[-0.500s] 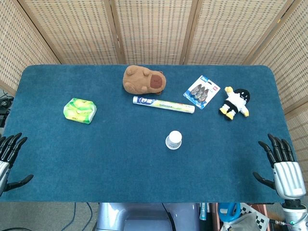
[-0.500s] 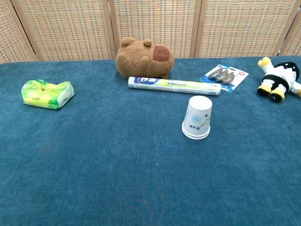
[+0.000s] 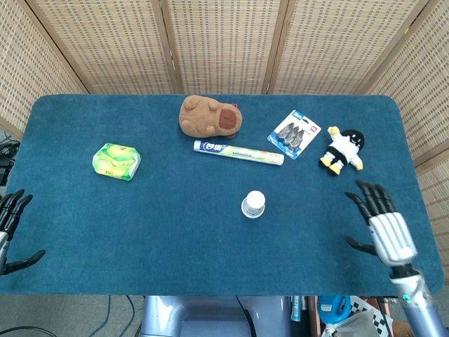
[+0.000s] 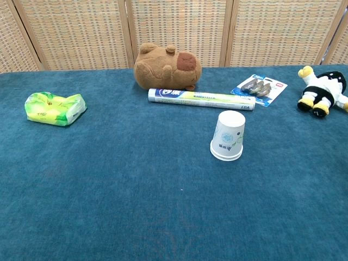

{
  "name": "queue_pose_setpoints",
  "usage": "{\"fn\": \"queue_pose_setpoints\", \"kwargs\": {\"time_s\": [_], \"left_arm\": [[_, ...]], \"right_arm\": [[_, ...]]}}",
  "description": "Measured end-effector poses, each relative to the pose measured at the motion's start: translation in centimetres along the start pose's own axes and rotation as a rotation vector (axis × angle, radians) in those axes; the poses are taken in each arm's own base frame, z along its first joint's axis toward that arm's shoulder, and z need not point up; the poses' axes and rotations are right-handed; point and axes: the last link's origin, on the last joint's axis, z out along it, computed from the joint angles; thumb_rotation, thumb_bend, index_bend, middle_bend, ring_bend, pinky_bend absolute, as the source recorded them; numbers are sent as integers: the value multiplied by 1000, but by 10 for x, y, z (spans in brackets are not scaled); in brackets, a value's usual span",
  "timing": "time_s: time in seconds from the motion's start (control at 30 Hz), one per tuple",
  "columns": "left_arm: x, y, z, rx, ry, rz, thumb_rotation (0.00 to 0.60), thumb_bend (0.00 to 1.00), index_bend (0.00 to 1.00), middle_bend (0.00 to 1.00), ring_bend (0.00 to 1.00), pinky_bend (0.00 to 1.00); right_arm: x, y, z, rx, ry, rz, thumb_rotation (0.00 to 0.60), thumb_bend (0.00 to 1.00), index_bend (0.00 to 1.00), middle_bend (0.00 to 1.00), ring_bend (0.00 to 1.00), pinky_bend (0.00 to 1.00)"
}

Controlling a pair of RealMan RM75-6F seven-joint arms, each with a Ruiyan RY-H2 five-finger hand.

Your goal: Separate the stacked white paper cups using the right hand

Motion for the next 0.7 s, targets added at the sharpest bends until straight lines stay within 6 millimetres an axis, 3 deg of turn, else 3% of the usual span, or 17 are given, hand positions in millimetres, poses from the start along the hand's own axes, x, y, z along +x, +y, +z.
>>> {"fn": "queue_pose_setpoints", "kwargs": {"time_s": [0.4,0.7], "left_arm": [[-3,-4,13,36,-25,0,600,58,0,0,0,0],[-4,-5,19,45,-44,-15,600,59,0,0,0,0]], "right_arm": [[-47,-41,97,-31,-300,295,600,18,231,172,84,109],[-80,-69,136,-77,-348,303,600,47,331,174,85,109]]}}
